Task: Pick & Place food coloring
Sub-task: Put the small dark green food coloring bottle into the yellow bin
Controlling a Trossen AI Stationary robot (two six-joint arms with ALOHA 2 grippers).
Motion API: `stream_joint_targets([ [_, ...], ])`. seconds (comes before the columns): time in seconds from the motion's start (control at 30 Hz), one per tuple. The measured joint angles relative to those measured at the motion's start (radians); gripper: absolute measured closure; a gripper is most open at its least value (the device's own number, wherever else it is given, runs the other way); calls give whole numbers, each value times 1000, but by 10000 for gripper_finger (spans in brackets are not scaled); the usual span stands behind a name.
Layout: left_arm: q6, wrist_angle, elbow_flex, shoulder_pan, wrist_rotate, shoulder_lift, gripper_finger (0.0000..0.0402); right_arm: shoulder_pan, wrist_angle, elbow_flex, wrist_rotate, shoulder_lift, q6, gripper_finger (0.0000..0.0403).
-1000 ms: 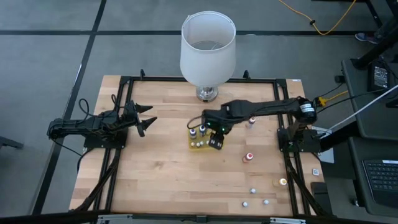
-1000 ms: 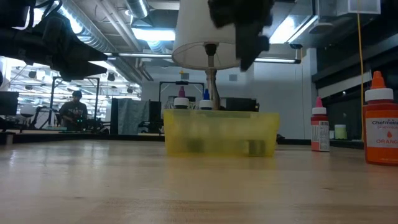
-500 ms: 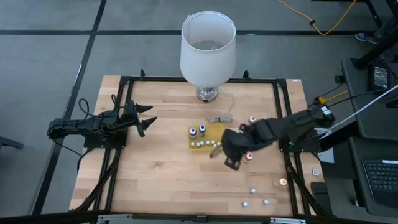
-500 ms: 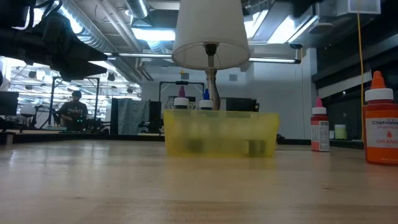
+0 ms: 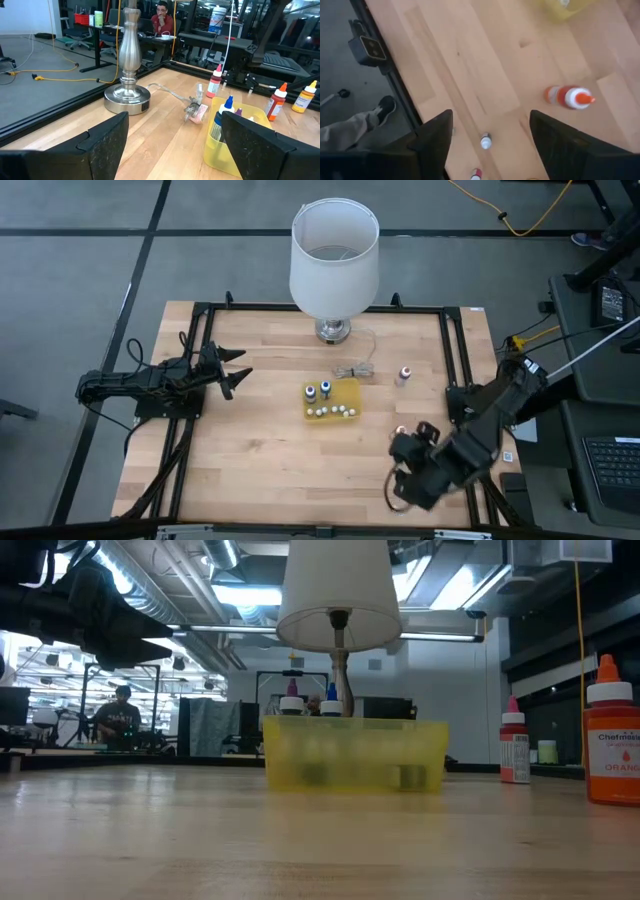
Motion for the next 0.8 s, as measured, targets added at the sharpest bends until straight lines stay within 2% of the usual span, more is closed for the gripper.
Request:
stream_joint_targets([
  [0.33, 0, 0, 0, 0, 0, 0, 91, 161, 2, -11, 47, 95, 199, 136],
  [0.43, 0, 0, 0, 0, 0, 0, 90, 182, 19, -73, 37, 108, 276, 136],
  [0.57, 0, 0, 0, 0, 0, 0, 89, 203, 96, -186, -28, 109, 351, 136],
  [0.8, 0, 0, 0, 0, 0, 0, 90, 214, 275, -352, -89, 110, 362, 136],
])
